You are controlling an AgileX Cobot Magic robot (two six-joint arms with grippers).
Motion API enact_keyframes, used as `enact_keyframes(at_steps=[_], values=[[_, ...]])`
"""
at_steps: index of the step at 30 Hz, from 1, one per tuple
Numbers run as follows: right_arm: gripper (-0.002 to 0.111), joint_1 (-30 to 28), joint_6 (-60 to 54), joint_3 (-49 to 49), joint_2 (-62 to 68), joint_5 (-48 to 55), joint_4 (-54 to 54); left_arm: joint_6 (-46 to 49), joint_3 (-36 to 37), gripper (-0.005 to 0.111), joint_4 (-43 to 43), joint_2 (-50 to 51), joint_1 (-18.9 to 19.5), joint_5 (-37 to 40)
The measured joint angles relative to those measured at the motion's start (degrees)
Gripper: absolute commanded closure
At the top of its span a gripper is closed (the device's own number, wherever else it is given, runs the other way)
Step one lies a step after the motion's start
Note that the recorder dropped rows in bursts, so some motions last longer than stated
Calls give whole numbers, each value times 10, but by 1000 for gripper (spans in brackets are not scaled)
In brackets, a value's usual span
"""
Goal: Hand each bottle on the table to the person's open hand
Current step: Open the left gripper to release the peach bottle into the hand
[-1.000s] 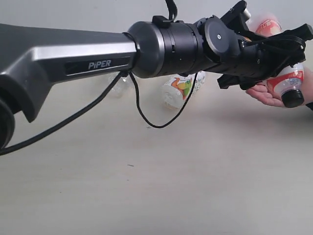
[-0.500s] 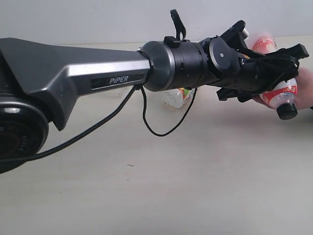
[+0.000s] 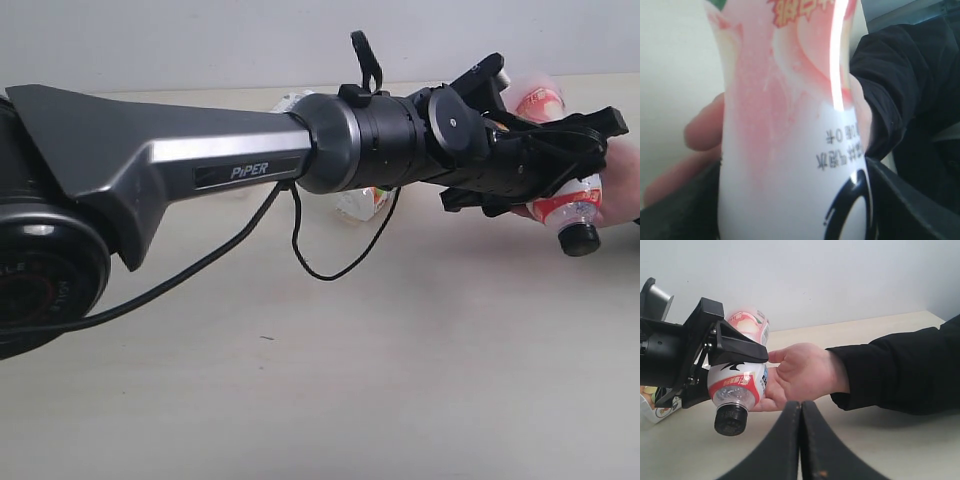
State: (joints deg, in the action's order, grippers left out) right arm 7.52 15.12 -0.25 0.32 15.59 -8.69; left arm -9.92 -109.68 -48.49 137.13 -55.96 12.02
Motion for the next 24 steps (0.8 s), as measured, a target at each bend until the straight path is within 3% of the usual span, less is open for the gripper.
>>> enact_keyframes(at_steps=[3, 10, 21, 24], values=[[108, 0, 0, 0, 0, 0, 0, 9, 0, 44, -1, 0, 0, 4], [108, 0, 0, 0, 0, 0, 0, 25, 0, 26, -1, 0, 0, 12], [108, 0, 0, 0, 0, 0, 0, 44, 0, 25, -1, 0, 0, 25], [108, 0, 0, 0, 0, 0, 0, 57, 0, 12, -1, 0, 0, 39]])
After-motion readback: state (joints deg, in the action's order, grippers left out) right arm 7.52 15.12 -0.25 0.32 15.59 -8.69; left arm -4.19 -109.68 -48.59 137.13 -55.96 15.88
